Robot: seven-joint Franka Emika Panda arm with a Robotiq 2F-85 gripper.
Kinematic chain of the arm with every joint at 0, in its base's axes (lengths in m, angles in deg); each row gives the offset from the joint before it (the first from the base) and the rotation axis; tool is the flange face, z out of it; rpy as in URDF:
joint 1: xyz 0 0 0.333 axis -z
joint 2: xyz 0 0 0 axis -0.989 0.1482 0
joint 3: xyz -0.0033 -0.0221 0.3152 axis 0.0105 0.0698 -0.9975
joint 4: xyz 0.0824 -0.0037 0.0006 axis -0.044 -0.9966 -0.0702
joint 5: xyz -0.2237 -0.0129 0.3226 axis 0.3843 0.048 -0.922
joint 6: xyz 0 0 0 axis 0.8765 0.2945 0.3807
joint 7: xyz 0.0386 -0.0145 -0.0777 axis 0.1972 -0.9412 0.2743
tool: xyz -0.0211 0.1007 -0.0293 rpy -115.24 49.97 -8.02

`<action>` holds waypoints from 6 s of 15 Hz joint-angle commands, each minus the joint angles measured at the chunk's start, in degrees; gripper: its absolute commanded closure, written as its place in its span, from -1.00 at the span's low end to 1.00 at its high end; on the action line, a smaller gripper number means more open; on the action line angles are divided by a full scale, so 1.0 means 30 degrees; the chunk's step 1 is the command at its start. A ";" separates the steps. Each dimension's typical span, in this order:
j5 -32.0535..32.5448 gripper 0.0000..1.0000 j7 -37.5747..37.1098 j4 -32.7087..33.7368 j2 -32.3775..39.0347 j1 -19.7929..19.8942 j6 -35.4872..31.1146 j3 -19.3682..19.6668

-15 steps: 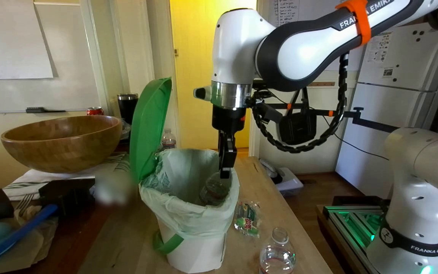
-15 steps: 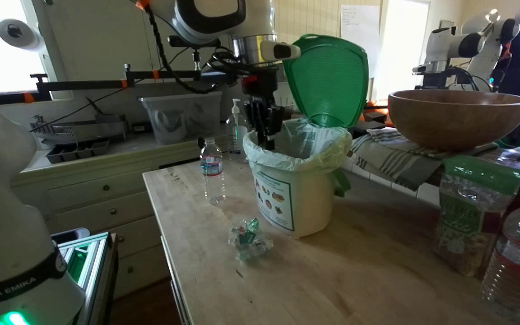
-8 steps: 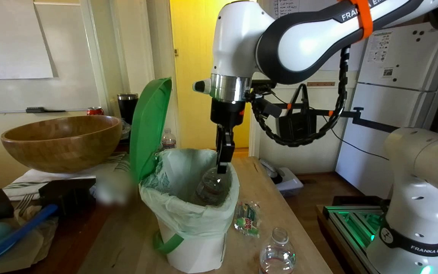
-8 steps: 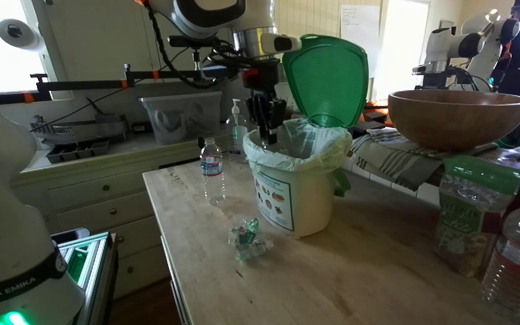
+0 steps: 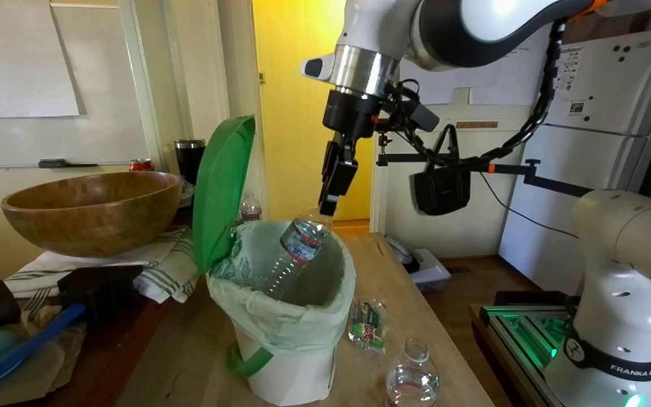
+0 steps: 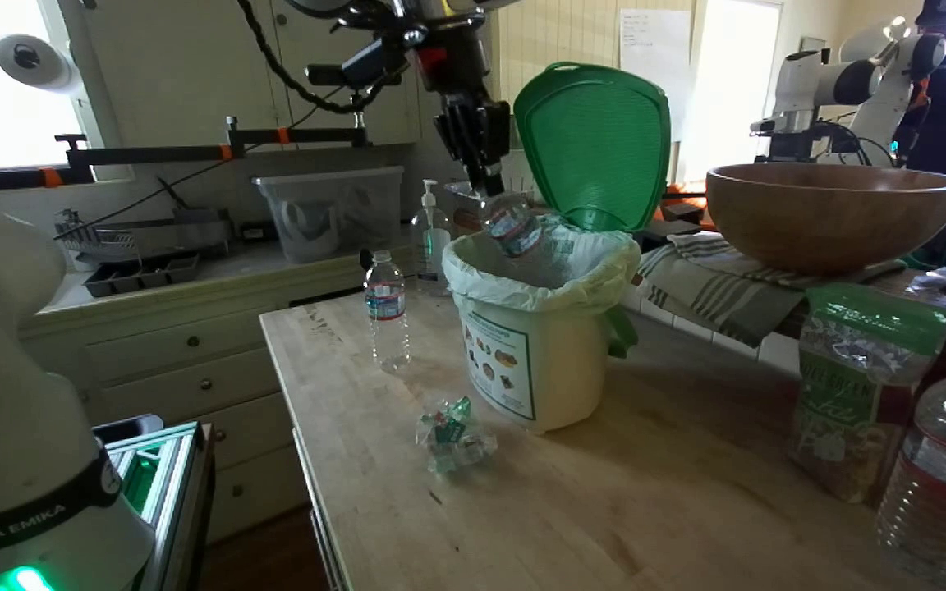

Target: Take the water bottle out of the bin and put it on the countertop.

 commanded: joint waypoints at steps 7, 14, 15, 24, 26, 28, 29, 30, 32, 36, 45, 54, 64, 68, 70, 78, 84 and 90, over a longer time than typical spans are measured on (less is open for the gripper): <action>0.0411 0.84 -0.0266 0.0710 -0.3450 0.0239 0.2862 0.0372; 0.1655 0.84 0.0004 0.3030 -0.3695 0.0861 0.8546 0.0792; 0.1805 0.84 0.0156 0.3248 -0.3571 0.0890 0.9230 0.0951; 0.3255 0.84 0.2619 0.3402 -0.2223 0.1161 1.1239 0.2975; 0.3526 0.84 0.3242 0.3198 -0.1781 0.1256 1.1054 0.3382; 0.3607 0.84 0.3763 0.3018 -0.1199 0.1364 1.1002 0.3774; 0.3662 0.84 0.3980 0.2894 -0.0936 0.1433 1.0966 0.3922; 0.3723 0.84 0.4181 0.2751 -0.0690 0.1513 1.0924 0.4047; 0.4160 0.84 0.4551 0.2498 -0.0252 0.1711 1.0690 0.4180; 0.4840 0.84 0.4815 0.1913 0.0466 0.2116 1.0237 0.4462; 0.6090 0.84 0.4261 0.0700 0.2003 0.2996 0.9110 0.4670; 0.5854 0.84 0.3607 -0.0011 0.2873 0.3458 0.6743 0.4727; 0.4029 0.84 0.3450 -0.0095 0.3316 0.3650 0.5675 0.4934; 0.3671 0.84 0.3372 -0.0089 0.3489 0.3662 0.5502 0.4896; 0.3579 0.84 0.3297 -0.0081 0.3611 0.3669 0.5426 0.4880; 0.3492 -0.41 0.3072 -0.0074 0.3697 0.3686 0.5380 0.4827; 0.3521 -1.00 0.2970 -0.0121 0.3580 0.3654 0.5203 0.4756; 0.3085 -1.00 0.2999 -0.0375 0.2303 0.3529 0.4278 0.4597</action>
